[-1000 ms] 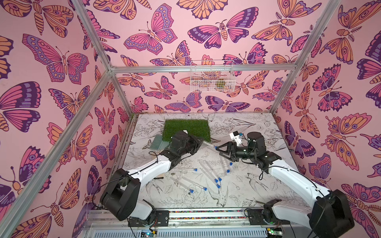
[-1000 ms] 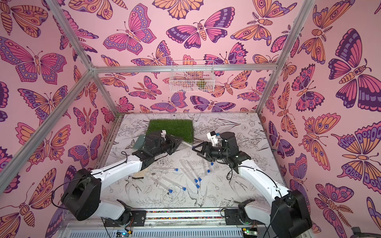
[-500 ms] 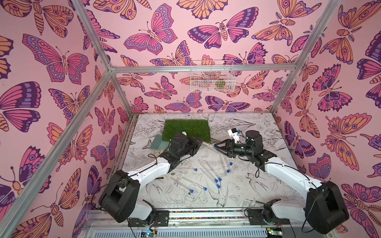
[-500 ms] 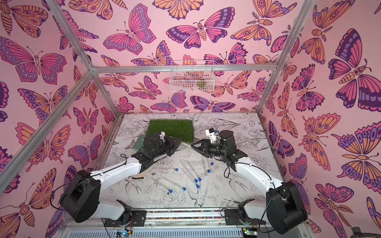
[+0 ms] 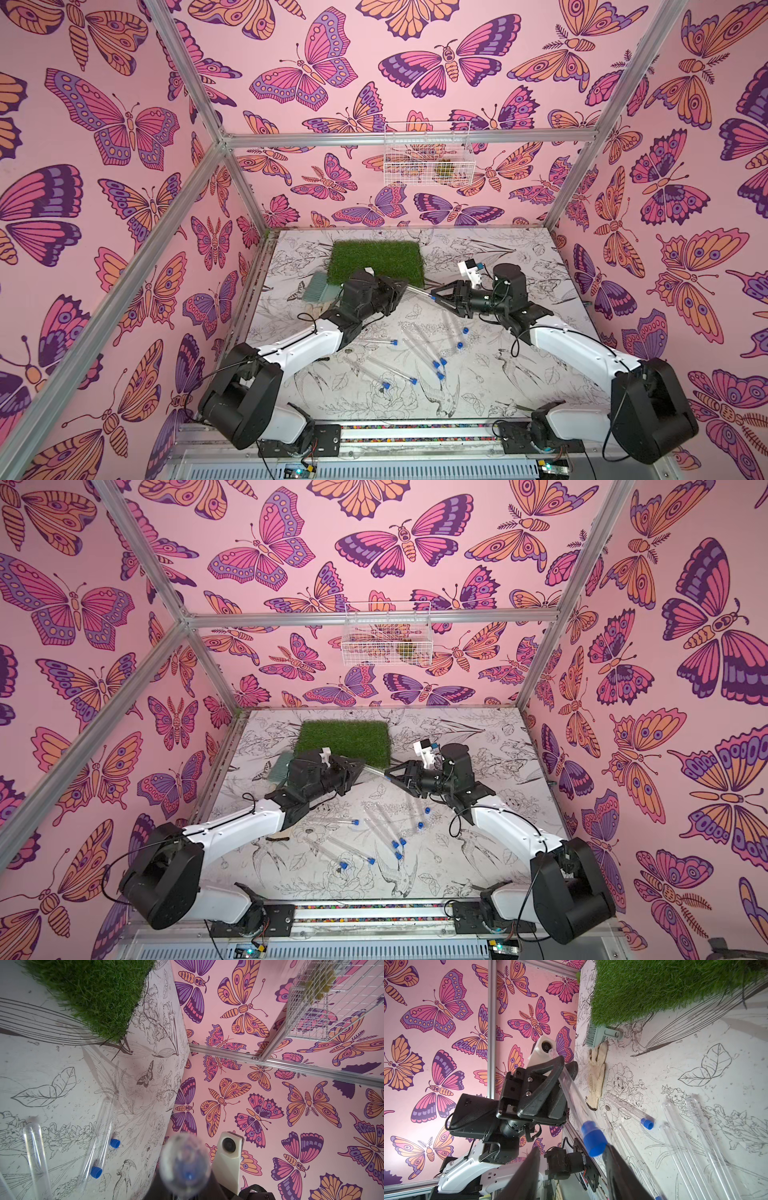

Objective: Remove stoppers from test tubes
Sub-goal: Open the stopper on the test tube.

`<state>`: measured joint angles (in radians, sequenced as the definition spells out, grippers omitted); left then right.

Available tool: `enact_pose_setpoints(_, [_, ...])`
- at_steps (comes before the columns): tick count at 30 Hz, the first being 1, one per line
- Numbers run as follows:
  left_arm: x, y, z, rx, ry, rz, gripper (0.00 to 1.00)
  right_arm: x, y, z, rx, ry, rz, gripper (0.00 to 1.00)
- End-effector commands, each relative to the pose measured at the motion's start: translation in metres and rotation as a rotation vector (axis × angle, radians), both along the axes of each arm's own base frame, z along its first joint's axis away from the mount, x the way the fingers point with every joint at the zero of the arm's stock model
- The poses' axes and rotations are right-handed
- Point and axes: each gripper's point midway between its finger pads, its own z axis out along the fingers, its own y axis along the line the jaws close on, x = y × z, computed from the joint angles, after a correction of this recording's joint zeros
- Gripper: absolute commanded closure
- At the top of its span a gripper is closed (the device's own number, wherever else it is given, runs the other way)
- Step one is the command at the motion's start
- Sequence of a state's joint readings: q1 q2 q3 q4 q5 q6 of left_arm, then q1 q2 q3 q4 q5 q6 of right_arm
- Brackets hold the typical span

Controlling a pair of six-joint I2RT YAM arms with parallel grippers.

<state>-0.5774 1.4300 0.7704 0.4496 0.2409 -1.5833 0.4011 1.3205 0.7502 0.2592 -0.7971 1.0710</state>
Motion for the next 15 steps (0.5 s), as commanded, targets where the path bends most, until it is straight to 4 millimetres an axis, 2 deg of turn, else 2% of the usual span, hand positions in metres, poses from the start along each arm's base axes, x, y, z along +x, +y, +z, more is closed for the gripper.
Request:
enact_pose_setpoints(1, [-0.004, -0.001, 0.016, -0.045, -0.036, -0.005, 0.95, 0.006, 0.001, -0.001, 0.007, -0.001, 0.003, 0.48])
enact_pose_setpoints(13, [-0.005, 0.004, 0.014, -0.048, -0.029, 0.007, 0.96, 0.014, 0.002, -0.003, 0.027, 0.026, -0.02, 0.52])
enact_pose_setpoints(15, [-0.005, 0.007, 0.014, -0.042, -0.03, 0.013, 0.96, 0.012, -0.003, -0.015, -0.04, 0.081, -0.044, 0.5])
